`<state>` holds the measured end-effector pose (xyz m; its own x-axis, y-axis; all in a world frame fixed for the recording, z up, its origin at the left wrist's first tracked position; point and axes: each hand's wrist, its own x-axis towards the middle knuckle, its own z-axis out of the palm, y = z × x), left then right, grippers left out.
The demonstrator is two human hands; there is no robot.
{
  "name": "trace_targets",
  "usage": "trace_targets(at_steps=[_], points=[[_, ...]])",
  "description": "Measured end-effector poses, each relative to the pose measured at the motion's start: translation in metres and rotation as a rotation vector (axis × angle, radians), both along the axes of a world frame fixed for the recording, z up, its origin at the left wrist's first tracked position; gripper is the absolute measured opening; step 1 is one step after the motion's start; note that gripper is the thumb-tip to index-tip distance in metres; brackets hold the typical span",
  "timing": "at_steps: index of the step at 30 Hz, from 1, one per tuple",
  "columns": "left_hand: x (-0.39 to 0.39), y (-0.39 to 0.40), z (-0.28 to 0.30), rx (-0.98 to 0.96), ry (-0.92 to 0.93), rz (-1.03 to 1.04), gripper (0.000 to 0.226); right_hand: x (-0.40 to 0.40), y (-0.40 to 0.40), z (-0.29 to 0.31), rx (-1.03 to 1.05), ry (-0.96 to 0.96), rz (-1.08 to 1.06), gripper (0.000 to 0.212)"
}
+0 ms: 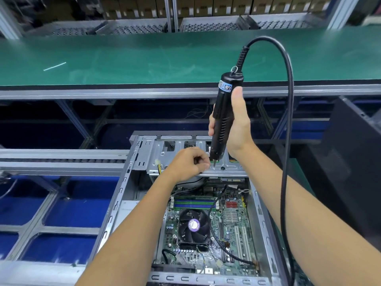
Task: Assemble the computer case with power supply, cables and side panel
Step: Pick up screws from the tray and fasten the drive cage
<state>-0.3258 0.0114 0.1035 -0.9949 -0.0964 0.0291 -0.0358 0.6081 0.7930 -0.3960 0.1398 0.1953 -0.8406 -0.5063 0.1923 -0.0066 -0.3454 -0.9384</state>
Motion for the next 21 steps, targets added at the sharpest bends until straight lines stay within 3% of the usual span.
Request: trace_targets(at_steps=[13,21], points=[[-0.001,-0.001,0.001,0.097,-0.041,-0.006,0.021,0.002,0.001,0.012,-0.101,-0.298,-0.062,0.049],[-0.001,-0.002,0.000,0.124,-0.052,-0.003,0.020,0.002,0.004,0.013,-0.080,-0.303,-0.077,0.064]])
